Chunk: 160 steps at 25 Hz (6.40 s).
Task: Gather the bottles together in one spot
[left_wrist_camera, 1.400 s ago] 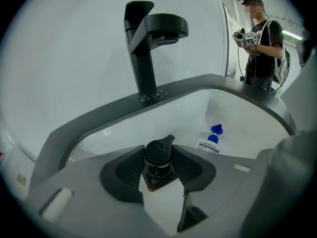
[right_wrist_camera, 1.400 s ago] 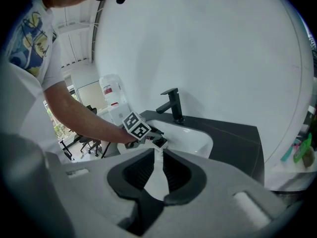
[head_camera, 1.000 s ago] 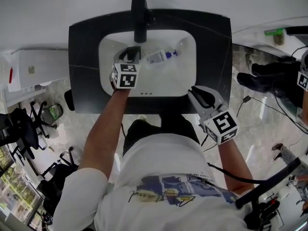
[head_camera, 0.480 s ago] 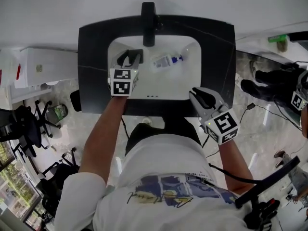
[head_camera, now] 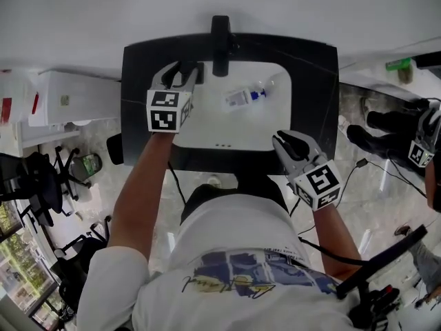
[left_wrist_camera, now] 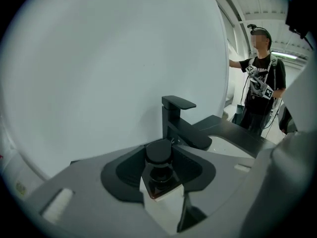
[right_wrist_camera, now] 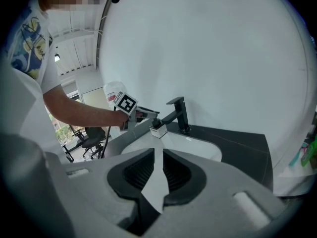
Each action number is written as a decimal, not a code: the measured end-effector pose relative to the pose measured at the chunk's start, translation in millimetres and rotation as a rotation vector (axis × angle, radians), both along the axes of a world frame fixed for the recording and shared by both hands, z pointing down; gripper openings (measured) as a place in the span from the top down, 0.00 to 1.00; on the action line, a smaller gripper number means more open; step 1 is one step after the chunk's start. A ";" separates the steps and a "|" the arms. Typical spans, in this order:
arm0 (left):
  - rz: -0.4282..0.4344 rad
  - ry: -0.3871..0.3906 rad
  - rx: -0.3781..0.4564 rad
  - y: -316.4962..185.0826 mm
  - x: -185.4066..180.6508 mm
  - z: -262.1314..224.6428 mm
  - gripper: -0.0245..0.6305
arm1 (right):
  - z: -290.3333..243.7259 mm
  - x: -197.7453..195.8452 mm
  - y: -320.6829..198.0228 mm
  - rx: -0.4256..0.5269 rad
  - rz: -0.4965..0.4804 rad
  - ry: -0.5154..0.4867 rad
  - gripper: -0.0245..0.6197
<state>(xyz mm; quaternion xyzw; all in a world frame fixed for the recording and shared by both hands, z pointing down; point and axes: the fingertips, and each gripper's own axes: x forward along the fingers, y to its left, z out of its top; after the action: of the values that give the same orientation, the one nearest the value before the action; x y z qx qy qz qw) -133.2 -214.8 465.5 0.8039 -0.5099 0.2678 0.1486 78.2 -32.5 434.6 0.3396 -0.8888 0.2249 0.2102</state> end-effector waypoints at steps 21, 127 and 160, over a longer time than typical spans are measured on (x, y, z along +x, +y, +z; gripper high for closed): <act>0.010 -0.007 0.039 -90.3 2.9 0.1 0.70 | 13.9 33.8 -3.3 -0.038 0.063 0.014 0.88; 0.750 -0.496 -0.325 66.9 208.2 238.2 0.82 | 60.7 51.8 17.1 -0.177 0.178 -0.032 0.89; 0.183 0.034 -0.002 69.5 102.6 70.8 0.85 | 36.5 -19.9 0.1 -0.100 -0.047 -0.022 0.89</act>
<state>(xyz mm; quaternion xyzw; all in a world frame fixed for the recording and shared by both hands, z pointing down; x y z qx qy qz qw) -30.6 -145.4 536.3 0.8514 -0.4315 0.2668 0.1330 58.4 -32.3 471.2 0.3053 -0.8865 0.2674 0.2225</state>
